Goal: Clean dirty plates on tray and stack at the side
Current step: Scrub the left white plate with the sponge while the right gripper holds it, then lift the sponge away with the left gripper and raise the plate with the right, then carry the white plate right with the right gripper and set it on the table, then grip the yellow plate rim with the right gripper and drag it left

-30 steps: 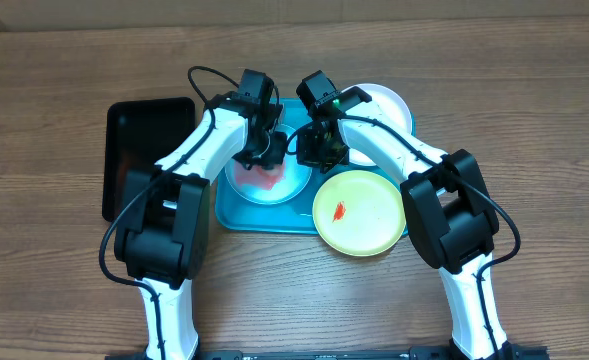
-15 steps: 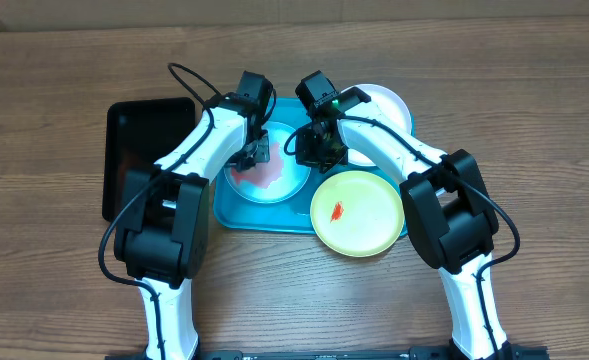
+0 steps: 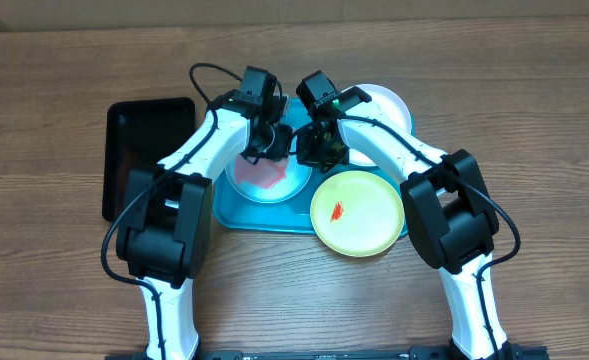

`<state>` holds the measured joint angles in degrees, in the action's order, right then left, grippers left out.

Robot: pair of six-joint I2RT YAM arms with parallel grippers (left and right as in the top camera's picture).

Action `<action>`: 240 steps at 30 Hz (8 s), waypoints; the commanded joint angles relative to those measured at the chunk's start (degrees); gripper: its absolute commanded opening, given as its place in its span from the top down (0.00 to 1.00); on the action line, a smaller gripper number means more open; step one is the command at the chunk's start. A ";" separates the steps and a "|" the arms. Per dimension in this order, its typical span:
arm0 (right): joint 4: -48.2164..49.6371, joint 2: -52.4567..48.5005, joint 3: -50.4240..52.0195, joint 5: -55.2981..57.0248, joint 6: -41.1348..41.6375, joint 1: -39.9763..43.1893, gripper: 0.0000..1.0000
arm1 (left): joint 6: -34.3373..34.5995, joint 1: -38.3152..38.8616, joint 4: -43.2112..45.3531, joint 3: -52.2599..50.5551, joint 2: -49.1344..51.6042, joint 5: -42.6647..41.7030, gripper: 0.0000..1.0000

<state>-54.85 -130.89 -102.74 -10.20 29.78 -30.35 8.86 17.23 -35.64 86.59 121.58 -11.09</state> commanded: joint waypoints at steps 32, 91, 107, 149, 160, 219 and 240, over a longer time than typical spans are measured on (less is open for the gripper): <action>-4.04 17.75 0.33 47.32 -0.07 -13.97 0.96 | 6.58 -11.69 -35.95 36.63 0.15 14.27 0.96; -6.27 29.44 0.33 -2.23 -7.76 8.20 0.96 | 7.04 -11.39 -34.16 33.57 0.20 14.05 0.96; -11.41 29.90 7.48 4.59 -6.34 39.10 0.96 | 7.04 -8.48 -33.70 33.55 0.20 14.05 0.96; -13.25 33.09 21.66 -8.37 -12.33 40.54 0.45 | 7.02 -8.09 -33.09 33.55 0.20 14.08 0.96; -12.90 32.87 32.35 -5.31 -8.96 25.20 0.46 | 7.02 -8.09 -33.09 33.55 0.20 14.14 0.96; 12.81 10.64 17.49 -1.90 5.68 0.24 0.74 | 2.29 -6.86 -35.50 33.55 0.20 11.06 0.96; 12.76 10.58 18.03 0.33 16.68 -0.81 0.96 | -1.99 -4.81 -39.95 31.08 0.26 7.98 0.96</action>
<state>-42.39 -120.33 -84.01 -11.44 45.80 -30.96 7.90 12.40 -75.42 119.68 122.39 -1.58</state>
